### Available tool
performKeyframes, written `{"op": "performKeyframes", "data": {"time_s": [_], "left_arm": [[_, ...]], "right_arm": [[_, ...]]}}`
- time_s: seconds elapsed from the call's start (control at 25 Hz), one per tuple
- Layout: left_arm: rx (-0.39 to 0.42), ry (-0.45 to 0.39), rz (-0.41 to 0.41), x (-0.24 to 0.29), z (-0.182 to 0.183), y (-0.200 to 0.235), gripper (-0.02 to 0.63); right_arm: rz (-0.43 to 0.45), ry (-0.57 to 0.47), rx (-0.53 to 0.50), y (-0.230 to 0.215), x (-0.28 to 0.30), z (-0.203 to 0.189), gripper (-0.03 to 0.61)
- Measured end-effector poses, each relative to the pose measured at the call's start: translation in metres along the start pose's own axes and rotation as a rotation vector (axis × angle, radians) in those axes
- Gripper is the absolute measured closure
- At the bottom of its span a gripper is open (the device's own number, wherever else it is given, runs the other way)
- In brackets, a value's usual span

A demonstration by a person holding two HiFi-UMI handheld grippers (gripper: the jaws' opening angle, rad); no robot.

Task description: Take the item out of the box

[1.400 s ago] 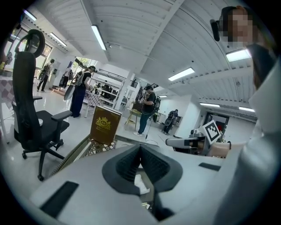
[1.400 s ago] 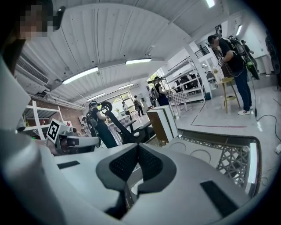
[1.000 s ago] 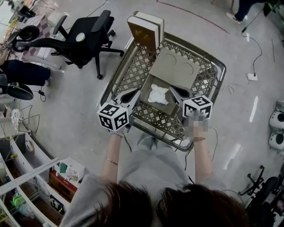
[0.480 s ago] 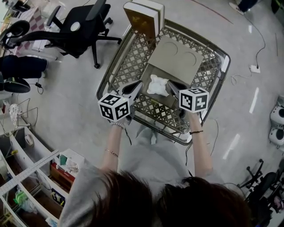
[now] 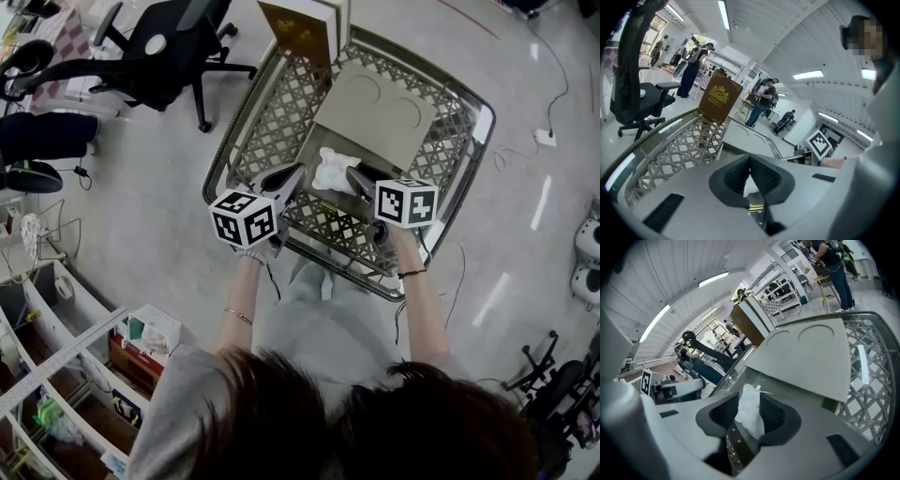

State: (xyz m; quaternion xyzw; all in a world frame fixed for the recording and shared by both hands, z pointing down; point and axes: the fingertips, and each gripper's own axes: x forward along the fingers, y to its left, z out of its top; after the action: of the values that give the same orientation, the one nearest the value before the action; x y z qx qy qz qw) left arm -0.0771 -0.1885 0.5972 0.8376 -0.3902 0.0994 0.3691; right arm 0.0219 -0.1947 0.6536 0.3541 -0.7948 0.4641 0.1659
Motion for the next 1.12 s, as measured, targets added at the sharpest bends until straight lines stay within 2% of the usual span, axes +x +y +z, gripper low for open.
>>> {"op": "performKeyframes", "data": {"time_s": [0.08, 0.36, 0.88, 1.12], "left_arm": [[-0.005, 0.001, 0.0, 0.001, -0.002, 0.001, 0.597], [-0.022, 0.011, 0.002, 0.002, -0.009, 0.003, 0.597], [-0.037, 0.02, 0.016, 0.003, -0.018, 0.011, 0.597], [-0.047, 0.027, 0.015, 0.004, -0.02, 0.013, 0.597]], "right_arm": [[-0.009, 0.002, 0.02, -0.002, 0.003, -0.003, 0.412], [-0.034, 0.037, 0.091, -0.006, 0.014, -0.012, 0.356], [-0.091, 0.156, 0.128, -0.015, 0.04, -0.03, 0.359], [-0.13, 0.184, 0.13, -0.02, 0.044, -0.033, 0.41]]}}
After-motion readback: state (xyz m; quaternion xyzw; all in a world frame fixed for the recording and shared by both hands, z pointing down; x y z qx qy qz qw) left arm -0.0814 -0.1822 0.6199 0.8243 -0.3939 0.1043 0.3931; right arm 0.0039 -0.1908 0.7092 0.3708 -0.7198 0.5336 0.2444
